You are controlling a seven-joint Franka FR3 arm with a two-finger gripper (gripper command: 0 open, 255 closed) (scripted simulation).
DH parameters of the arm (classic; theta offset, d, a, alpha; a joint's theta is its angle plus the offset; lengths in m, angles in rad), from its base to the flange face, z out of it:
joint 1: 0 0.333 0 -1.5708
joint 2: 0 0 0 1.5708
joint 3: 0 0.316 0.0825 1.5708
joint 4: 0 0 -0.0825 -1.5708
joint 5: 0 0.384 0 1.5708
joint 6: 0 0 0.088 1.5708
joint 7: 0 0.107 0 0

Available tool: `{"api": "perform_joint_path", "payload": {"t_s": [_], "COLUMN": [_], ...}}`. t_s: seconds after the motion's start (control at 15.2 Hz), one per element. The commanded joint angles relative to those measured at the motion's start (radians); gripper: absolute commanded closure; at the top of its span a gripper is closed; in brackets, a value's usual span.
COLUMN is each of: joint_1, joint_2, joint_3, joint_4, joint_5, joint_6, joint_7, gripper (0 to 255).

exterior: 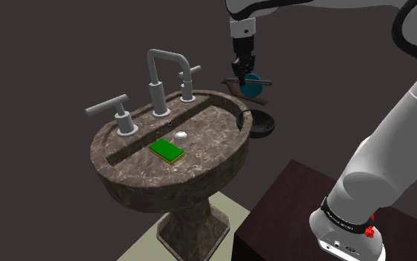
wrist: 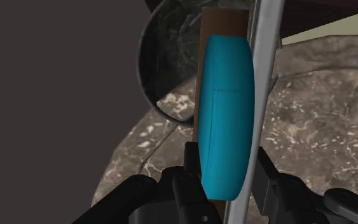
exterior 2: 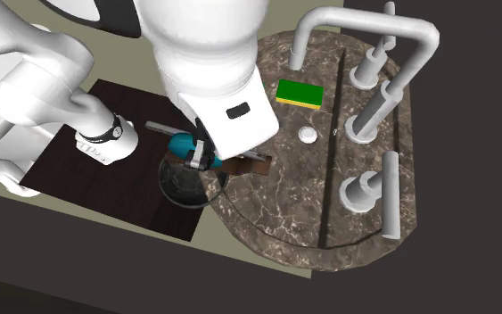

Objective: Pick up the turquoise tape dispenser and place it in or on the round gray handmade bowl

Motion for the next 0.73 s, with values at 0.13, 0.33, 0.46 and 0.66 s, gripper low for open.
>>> {"api": "perform_joint_path", "payload": {"t_s": [0.13,0.33,0.46,0.66], "joint_1": [-0.01,-0.015,-0.015,-0.016], "joint_2": [-0.154,-0.209,-0.211,-0.213], "joint_3": [-0.008,-0.012,-0.013,-0.014], "joint_4": [-0.144,-0.206,-0.236,-0.278], "joint_5": [-0.017,-0.025,-0.025,-0.026], "joint_6": [-0.009,-0.002,0.025,0.065], "joint_7": [-0.014,-0.02,-0.019,-0.017], "gripper": [255,255,255,255]}}
